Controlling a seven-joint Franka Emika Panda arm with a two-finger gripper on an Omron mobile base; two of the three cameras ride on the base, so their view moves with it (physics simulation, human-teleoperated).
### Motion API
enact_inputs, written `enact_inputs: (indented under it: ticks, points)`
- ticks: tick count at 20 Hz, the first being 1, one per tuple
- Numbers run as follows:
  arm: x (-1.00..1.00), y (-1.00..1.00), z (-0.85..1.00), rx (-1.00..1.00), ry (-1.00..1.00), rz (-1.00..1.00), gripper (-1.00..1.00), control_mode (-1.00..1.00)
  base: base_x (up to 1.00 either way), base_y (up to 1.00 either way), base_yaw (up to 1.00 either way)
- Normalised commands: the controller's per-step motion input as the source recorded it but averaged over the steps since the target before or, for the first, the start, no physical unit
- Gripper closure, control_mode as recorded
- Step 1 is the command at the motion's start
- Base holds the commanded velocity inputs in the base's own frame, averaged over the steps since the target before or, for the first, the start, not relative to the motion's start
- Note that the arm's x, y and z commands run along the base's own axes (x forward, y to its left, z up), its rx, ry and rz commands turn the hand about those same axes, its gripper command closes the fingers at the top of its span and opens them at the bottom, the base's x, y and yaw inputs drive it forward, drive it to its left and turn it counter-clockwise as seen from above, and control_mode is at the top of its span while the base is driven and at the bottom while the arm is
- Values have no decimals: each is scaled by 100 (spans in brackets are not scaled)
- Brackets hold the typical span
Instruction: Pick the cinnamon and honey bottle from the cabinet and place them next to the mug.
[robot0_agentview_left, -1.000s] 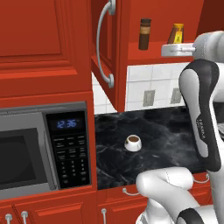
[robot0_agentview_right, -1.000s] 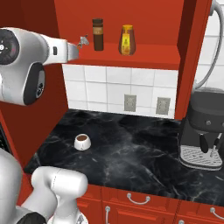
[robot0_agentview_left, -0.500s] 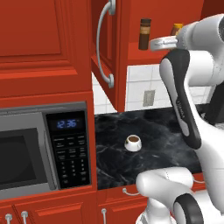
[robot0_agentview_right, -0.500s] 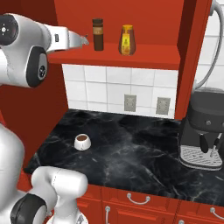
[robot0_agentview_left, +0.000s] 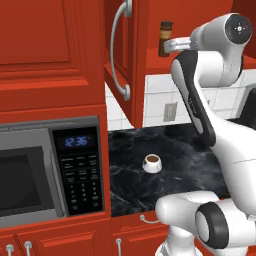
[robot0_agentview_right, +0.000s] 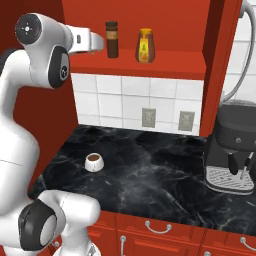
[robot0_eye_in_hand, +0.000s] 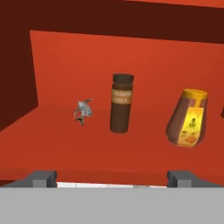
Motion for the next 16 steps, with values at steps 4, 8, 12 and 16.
enact_inputs:
  ticks: [4,8,12,16]
  points:
    - [35,-6,2,0,13,-6,-100,-100,0,0,0]
    - [29,0,0,0,22,-3,-100,-100,0,0,0]
    - [16,0,-8,2,6,0,-100,-100,0,0,0]
    - [14,0,-24,1,0,0,-100,-100,0,0,0]
